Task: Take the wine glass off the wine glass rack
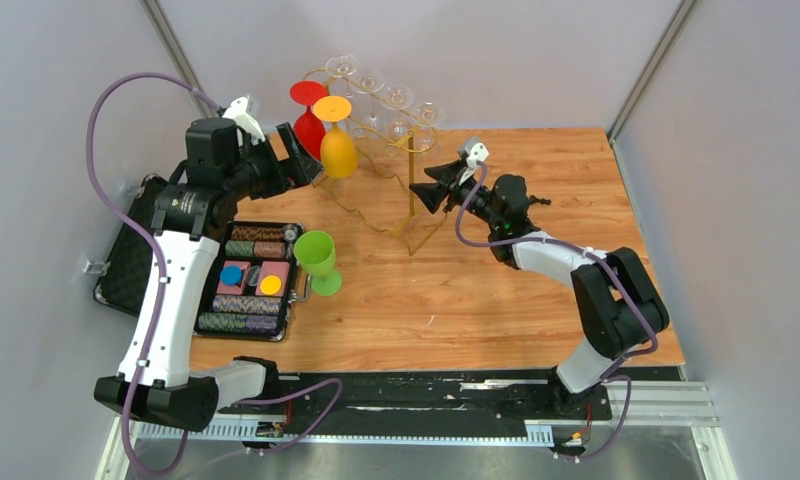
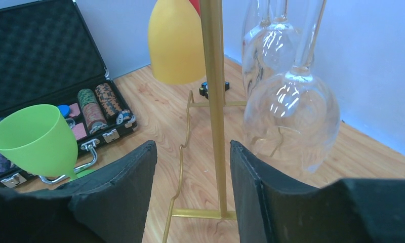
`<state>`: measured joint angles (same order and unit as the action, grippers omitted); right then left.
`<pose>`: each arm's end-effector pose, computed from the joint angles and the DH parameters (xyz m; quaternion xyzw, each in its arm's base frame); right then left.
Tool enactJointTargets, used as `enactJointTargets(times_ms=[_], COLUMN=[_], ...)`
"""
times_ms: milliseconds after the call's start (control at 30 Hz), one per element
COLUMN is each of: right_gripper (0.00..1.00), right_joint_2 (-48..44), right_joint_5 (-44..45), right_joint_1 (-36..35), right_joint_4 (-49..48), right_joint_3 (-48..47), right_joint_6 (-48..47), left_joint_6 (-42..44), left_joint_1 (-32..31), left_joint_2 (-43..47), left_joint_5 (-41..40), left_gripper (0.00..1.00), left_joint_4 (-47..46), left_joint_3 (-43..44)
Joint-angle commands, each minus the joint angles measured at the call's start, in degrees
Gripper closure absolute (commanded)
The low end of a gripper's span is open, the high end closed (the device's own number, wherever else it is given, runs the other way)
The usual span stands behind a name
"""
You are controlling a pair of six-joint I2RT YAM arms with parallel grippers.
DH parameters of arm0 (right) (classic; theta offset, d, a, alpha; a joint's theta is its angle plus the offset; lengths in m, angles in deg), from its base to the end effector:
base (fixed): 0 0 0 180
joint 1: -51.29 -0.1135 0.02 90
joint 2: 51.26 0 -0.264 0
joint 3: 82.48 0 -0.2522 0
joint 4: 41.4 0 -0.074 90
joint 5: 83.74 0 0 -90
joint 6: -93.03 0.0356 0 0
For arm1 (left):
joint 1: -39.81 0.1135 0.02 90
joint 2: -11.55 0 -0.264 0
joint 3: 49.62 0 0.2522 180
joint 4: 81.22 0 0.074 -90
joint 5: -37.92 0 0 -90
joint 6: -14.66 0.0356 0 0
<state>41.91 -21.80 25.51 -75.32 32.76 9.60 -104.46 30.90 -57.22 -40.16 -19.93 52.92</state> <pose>0.3181 0.1722 0.2672 -0.2858 0.6132 0.3566 0.6444 0.2266 -0.0430 0.4495 -0.0962 0.8466 -0.2520 0.4587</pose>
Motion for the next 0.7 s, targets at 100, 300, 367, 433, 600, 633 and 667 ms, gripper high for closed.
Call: enactJointTargets(times_ms=[100, 300, 367, 433, 600, 633, 667], right_gripper=[0.47, 0.48, 0.48, 0.49, 0.54, 0.55, 0.57], right_joint_2=[3.77, 6.56, 7.33, 8.14, 9.75, 9.95, 10.27], right_joint_5=[-0.46, 0.38, 0.73, 1.29, 2.27, 2.42, 2.54], right_joint_1=[-1.01, -1.84, -2.14, -2.35, -2.52, -2.52, -2.56], right_joint_4=[-8.89, -9.67, -9.71, -9.72, -9.76, -9.77, -9.72], right_joint_3=[-2.52, -4.64, -5.45, -6.17, -8.05, -8.37, -8.71], right_joint_6=[-2.57, -3.62, -4.11, -4.54, -4.82, -4.84, -4.83], left_joint_6=[1.48, 2.08, 2.21, 2.35, 2.65, 2.67, 2.67], left_joint_1=[0.55, 0.60, 0.64, 0.64, 0.73, 0.73, 0.80], left_joint_2=[1.89, 2.04, 2.06, 2.14, 2.38, 2.45, 2.52], left_joint_5=[-0.04, -0.20, -0.31, -0.25, -0.19, -0.11, -0.05], left_gripper=[0.00, 0.00, 0.00, 0.00, 0.00, 0.00, 0.00], left_joint_4=[-0.90, -0.87, -0.87, -0.93, -0.77, -0.75, -0.76], left_joint_3=[-0.35, -0.34, -0.35, -0.29, -0.21, -0.25, -0.26])
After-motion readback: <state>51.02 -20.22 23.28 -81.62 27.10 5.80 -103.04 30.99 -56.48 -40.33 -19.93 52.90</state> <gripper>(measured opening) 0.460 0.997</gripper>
